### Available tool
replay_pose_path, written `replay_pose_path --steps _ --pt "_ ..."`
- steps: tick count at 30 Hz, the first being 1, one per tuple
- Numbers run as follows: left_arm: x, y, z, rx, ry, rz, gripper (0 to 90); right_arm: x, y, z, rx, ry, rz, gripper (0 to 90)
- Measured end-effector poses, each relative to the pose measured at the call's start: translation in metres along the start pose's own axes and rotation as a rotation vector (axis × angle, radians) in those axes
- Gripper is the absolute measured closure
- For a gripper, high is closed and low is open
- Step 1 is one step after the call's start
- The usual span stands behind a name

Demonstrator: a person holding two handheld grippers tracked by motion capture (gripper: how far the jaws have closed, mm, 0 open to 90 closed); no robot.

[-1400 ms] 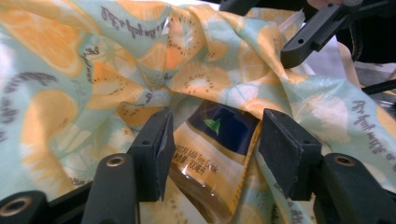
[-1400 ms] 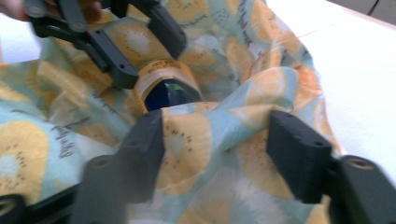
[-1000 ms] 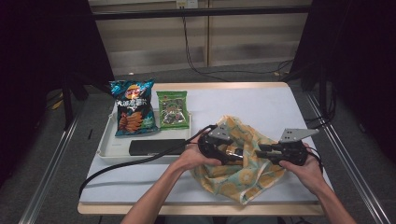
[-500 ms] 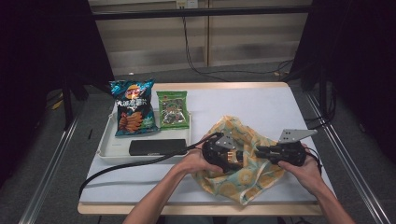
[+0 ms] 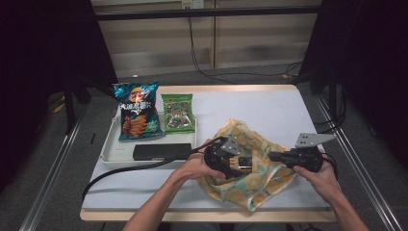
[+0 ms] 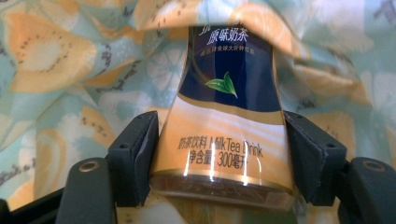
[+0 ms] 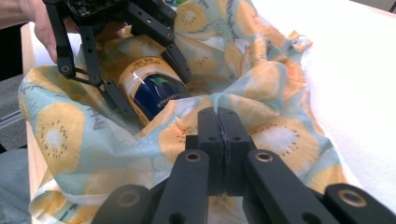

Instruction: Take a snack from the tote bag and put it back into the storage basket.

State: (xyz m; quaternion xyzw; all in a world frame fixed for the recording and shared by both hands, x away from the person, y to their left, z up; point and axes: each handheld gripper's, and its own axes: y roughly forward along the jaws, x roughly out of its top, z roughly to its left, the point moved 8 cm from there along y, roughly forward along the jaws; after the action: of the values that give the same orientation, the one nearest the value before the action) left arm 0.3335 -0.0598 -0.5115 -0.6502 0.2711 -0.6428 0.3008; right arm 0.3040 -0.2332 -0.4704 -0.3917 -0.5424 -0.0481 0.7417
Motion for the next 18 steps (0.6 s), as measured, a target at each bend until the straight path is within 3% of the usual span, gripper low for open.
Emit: replay_pose_path --steps 8,13,18 --pt "-0.015 -0.021 -0.008 0.007 -0.013 0.021 31.8 -0.003 -0.008 0.004 -0.011 -0.008 0.003 90.0" --pt "-0.025 -0.031 -0.009 0.017 -0.037 0.022 31.8 -0.015 -0.014 0.009 -0.021 -0.01 0.029 90.0" --pt "-0.032 -0.041 -0.012 0.028 -0.033 0.039 31.7 -0.023 -0.015 0.011 -0.024 -0.007 0.037 90.0"
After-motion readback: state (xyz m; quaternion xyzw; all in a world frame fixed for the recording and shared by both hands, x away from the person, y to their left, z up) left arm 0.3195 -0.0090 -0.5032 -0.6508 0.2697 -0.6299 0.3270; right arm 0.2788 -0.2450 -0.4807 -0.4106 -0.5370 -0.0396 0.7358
